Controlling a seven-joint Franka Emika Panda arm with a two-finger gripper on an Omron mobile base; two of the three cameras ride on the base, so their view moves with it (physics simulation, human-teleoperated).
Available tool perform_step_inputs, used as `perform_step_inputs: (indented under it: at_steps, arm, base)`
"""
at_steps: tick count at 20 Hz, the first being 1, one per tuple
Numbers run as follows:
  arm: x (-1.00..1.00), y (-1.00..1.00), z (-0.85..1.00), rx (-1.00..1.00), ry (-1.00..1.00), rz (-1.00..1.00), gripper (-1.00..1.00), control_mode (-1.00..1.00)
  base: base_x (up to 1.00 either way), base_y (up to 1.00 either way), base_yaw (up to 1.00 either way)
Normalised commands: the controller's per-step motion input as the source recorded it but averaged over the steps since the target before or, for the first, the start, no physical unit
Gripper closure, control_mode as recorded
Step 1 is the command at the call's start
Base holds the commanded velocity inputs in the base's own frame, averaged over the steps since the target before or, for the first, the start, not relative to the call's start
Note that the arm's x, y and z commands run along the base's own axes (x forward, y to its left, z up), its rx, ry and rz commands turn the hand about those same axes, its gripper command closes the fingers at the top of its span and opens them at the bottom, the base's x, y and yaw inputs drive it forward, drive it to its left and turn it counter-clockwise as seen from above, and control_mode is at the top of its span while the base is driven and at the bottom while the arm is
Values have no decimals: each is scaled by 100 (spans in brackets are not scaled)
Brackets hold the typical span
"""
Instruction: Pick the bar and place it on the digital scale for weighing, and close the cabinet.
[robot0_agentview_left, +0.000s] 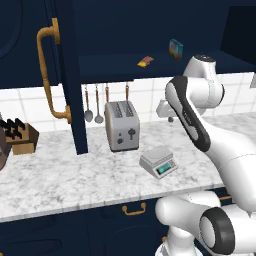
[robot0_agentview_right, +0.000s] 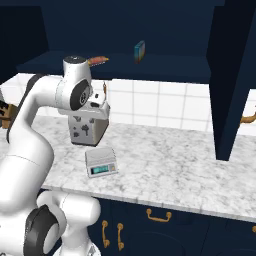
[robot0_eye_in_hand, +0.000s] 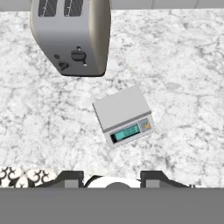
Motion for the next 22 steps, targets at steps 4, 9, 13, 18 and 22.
perform_step_inputs:
  at_steps: [4, 9, 13, 18, 22]
  arm:
    - [-16, 6, 0, 0, 0, 2, -100, -100]
    - [-35, 49, 6, -1, -7, -3, -100, -100]
    - [-45, 34, 48, 0, -6, -19, -100, -100]
    - [-19, 3, 68, 0, -18, -18, -100, -100]
    - [-3, 3, 67, 0, -18, -13, -100, -100]
  base:
    - [0, 0, 0]
    - [0, 0, 0]
    - [0, 0, 0]
    - [0, 0, 0]
    - [0, 0, 0]
